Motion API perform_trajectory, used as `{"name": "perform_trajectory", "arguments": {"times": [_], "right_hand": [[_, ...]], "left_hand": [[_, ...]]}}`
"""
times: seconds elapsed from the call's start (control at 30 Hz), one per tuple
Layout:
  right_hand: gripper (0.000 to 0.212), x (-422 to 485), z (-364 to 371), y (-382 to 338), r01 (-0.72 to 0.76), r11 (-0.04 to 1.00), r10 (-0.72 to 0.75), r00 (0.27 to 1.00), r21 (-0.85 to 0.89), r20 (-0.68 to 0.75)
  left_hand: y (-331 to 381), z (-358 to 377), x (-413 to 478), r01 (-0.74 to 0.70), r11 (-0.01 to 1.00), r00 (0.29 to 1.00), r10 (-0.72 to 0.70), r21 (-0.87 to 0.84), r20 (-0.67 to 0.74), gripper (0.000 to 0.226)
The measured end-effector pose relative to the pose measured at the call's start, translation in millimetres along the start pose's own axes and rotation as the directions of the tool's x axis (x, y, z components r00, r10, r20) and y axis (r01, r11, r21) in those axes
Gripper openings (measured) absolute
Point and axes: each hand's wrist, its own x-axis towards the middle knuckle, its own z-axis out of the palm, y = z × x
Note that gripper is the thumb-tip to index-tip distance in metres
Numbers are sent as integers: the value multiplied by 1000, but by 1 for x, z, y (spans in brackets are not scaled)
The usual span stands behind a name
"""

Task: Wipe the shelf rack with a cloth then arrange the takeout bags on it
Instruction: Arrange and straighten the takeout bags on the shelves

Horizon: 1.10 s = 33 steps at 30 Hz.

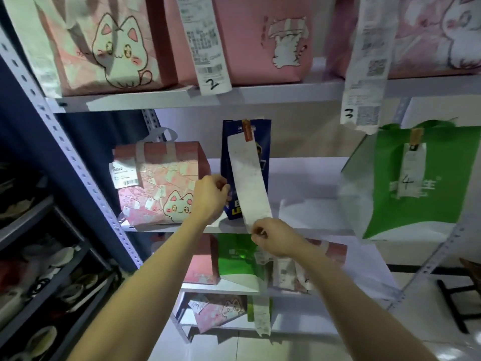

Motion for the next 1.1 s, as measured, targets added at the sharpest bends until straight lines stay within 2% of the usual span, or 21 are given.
{"name": "perform_trajectory", "arguments": {"times": [0.07, 0.13, 0.3, 0.33, 0.4, 0.53, 0.6, 0.67, 0.77, 0.87, 1.0, 1.1], "right_hand": [[16, 13, 6, -15, 2, 1000, -2, 1000, 9, 1], [17, 25, 12, -34, 5, 1000, -5, 1000, 23, 4], [15, 53, 30, -72, 30, 999, -31, 999, 17, 11], [16, 57, 34, -78, 28, 999, -28, 1000, 22, 12], [17, 63, 40, -88, 24, 999, -25, 1000, 29, 17], [15, 68, 52, -101, 4, 999, -5, 1000, 39, 13], [14, 66, 56, -104, -16, 999, 17, 1000, 47, -3], [15, 63, 60, -103, -44, 998, 45, 999, 45, -21], [17, 57, 63, -105, -69, 997, 70, 996, 30, -56], [16, 53, 62, -110, -65, 997, 68, 994, 42, -87], [22, 44, 58, -117, -27, 995, 50, 971, 100, -232], [36, 31, 49, -128, 6, 980, 71, 923, 198, -379]], "left_hand": [[-3, -25, 1, -53, 999, 998, 53, 8, -45, 6], [-11, -56, 5, -94, 994, 985, 101, 52, -140, 12], [-35, -139, 26, -89, 942, 910, 209, 322, -359, 18], [-42, -152, 34, -102, 923, 900, 244, 372, -360, 23], [-52, -171, 51, -111, 852, 918, 285, 511, -275, 32], [-69, -186, 82, -73, 709, 987, 152, 701, -51, 27], [-76, -190, 89, -125, 684, 979, 202, 719, -22, 26], [-81, -193, 95, -181, 703, 960, 279, 688, -33, 23], [-83, -201, 96, -207, 756, 952, 301, 621, -49, 16], [-84, -212, 85, -217, 741, 938, 339, 636, -75, 13], [-69, -239, 47, -200, 766, 948, 308, 611, -77, 11], [-52, -260, 7, -209, 819, 969, 245, 535, 3, 12]]}}
